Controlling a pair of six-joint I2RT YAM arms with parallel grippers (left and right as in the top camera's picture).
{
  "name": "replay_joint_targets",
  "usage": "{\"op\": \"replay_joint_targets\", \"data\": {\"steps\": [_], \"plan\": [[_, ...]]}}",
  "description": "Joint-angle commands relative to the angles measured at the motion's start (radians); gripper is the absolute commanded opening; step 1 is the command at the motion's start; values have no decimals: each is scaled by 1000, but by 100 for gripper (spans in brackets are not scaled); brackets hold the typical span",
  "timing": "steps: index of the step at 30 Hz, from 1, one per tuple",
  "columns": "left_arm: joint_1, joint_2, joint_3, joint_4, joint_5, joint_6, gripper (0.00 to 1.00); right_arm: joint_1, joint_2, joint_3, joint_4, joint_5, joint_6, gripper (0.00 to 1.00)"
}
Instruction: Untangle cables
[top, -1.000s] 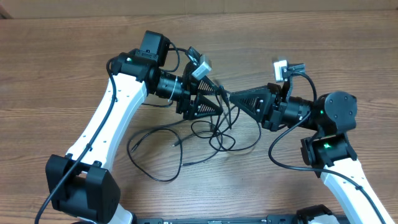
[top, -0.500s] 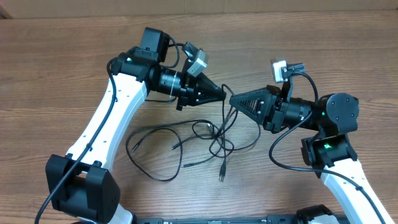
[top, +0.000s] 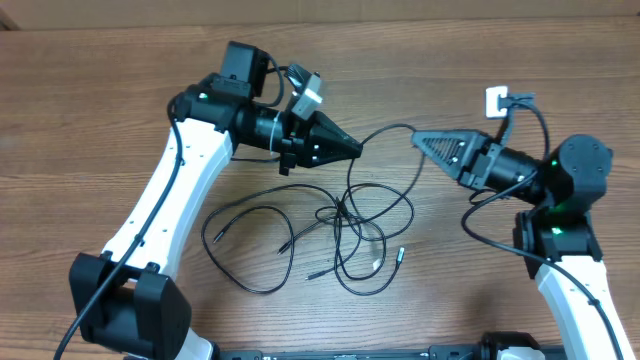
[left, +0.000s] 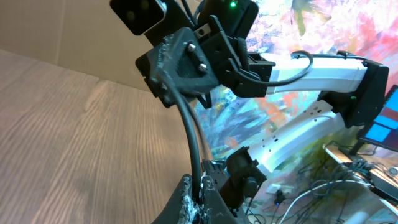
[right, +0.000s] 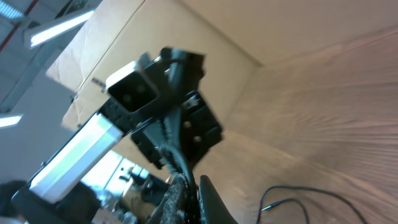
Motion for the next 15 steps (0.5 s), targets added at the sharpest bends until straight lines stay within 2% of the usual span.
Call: {"op": "replay_joint_targets", "data": {"steps": [1, 2, 3, 4, 6, 7, 10, 15], "plan": [[42, -53, 5, 1, 6, -19, 4, -62, -12, 23, -3, 2, -15, 4], [55, -58, 6, 1, -12, -29, 4, -78, -12, 23, -10, 3, -15, 4], [66, -62, 6, 1, -33, -43, 11, -93, -12, 23, -20, 2, -15, 4], [80, -67, 7, 1, -67, -73, 32, -109, -12, 23, -39, 3, -16, 4], [103, -74, 9, 1, -138, -139, 57, -137, -12, 23, -78, 8, -17, 4], [116, -80, 9, 1, -190, -184, 65, -153, -12, 23, -109, 19, -19, 4], [145, -108, 9, -1, -404, -336, 71, -206, -12, 23, -202, 53, -19, 4], [148, -188, 9, 0, -646, -433, 77, -257, -12, 23, -231, 56, -20, 4]]}}
